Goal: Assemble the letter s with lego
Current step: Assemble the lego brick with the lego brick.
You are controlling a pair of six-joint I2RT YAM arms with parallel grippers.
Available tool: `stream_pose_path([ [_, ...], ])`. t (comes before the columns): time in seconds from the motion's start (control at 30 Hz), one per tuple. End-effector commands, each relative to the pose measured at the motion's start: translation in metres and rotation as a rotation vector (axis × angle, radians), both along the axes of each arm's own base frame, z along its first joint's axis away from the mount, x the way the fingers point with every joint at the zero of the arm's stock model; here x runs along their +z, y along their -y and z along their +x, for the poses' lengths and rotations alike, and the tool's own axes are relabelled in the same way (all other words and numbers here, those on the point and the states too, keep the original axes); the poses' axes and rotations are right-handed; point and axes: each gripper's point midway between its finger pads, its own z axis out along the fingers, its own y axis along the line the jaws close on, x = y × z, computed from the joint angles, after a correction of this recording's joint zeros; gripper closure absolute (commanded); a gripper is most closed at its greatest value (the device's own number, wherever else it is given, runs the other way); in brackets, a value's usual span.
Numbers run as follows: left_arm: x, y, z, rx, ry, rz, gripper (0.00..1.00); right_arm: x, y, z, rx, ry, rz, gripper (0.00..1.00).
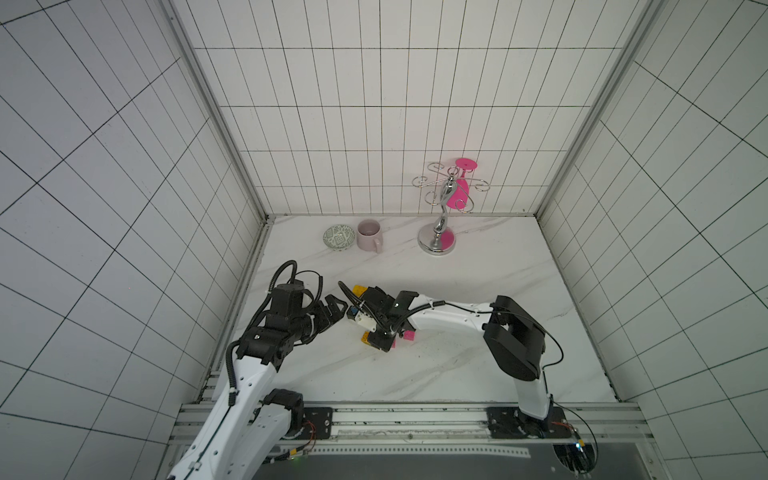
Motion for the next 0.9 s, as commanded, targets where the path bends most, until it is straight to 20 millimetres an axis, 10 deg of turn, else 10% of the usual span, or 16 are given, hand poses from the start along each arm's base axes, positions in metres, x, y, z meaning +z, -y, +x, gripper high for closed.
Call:
stream_pose_path([
  [0.0,-0.001,-0.002,0.0,0.002,0.013,0.014,0.02,-0.031,0.019,-0.009,0.055,0.0,-0.137,0.84],
  [0.87,-0.003,-0.002,-0.001,0.003,0.013,0.023,0.02,-0.064,0.031,-0.02,0.148,-0.041,-0.2,0.87],
])
